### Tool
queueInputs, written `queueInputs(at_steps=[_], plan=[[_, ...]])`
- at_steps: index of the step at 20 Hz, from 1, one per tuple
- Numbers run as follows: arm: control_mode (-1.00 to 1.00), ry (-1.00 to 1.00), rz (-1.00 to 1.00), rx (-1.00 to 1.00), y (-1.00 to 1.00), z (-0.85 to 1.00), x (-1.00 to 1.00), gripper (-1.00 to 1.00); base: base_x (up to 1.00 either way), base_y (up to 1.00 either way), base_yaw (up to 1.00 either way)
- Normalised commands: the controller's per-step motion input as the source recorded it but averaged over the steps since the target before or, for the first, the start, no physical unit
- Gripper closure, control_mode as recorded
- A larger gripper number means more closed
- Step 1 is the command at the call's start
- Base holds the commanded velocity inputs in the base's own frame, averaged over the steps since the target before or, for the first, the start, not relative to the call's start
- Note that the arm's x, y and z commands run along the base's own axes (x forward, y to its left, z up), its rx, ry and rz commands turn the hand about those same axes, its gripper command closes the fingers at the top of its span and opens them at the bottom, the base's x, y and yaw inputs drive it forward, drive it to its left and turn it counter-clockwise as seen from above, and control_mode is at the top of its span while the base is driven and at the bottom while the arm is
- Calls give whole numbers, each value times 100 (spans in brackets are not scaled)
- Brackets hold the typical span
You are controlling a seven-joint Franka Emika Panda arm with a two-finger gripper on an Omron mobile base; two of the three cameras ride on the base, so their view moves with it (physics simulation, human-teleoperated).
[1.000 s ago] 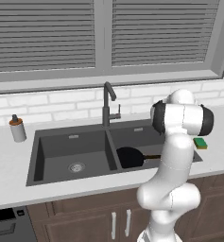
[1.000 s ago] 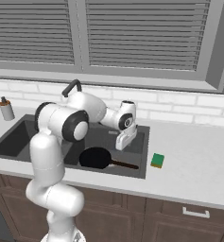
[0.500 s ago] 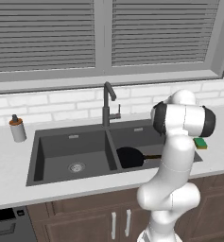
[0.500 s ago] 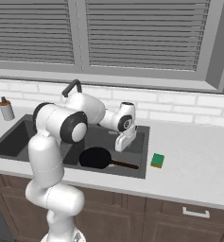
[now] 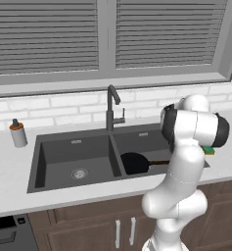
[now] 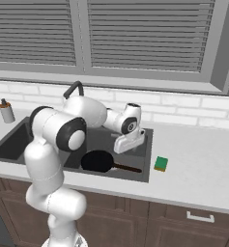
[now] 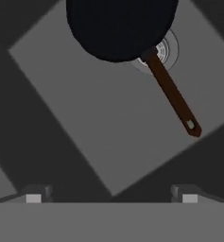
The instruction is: Pick the pan and sponge and place them into the sink. Then turn on the water.
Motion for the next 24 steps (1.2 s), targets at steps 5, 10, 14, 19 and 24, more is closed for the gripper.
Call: queueInputs(at_steps=[5,10,14,19,24], plan=[[-100,4,-27,-2,8,28,-7,-100,0,0,0],[-100,1,-25,0,0,17,-3,-100,0,0,0],[-100,1,-23,-5,-2,10,0,-100,0,0,0],[-100,1,-17,-12,-5,1,0,-100,0,0,0],[-100,0,0,-8,0,-2,0,-100,0,0,0]])
